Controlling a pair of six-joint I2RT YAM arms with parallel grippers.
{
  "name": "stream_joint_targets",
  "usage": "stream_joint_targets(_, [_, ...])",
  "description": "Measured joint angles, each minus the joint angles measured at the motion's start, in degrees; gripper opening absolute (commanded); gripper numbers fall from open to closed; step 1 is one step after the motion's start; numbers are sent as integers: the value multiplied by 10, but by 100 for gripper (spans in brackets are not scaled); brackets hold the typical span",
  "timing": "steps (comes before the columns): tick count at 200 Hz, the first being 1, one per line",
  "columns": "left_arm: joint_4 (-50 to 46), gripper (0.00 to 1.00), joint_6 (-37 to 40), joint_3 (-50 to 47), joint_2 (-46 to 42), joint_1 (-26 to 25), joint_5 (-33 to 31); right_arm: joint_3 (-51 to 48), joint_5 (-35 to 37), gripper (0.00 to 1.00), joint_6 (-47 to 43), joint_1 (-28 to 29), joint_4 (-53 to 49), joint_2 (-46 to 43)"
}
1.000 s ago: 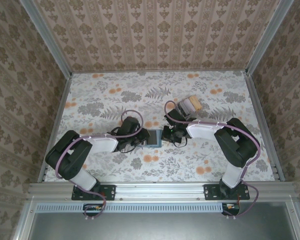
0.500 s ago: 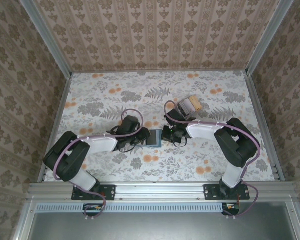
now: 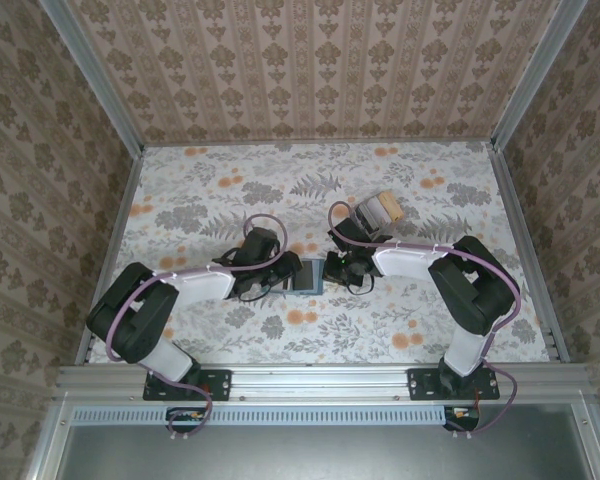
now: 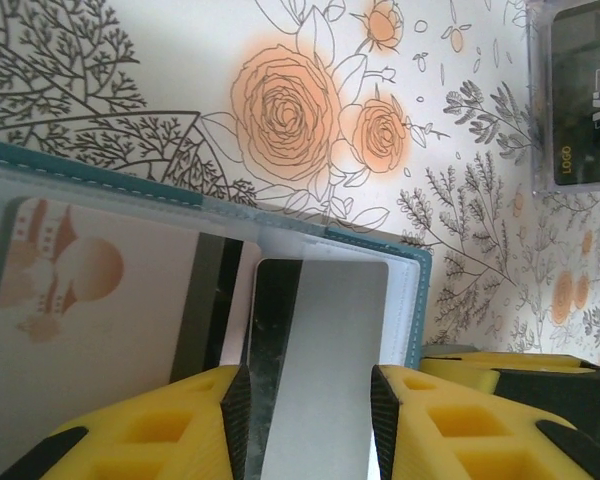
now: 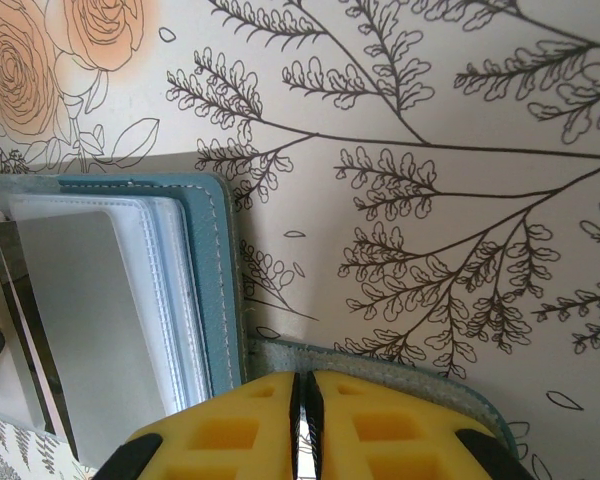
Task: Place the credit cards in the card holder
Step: Insert the credit card into the card slot.
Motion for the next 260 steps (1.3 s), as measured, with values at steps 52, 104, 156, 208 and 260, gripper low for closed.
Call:
stream_joint_targets(52, [1,40,3,3,16,0,13,0,0,15,0,0,0,0])
stream_joint_targets(104, [4,40,8,18,35,0,27,0,0,15,0,0,0,0])
stream_joint_targets(156, [5,39,12,32,49,0,33,0,0,15,0,0,0,0])
stream_joint_targets(208, [-2,41,13,32,39,-1,38,14,20,17,-21,0,-32,0])
stream_joint_targets(260, [-45,49,22,23,-66,-2,4,30,76,25,-78,-5,-103,-10])
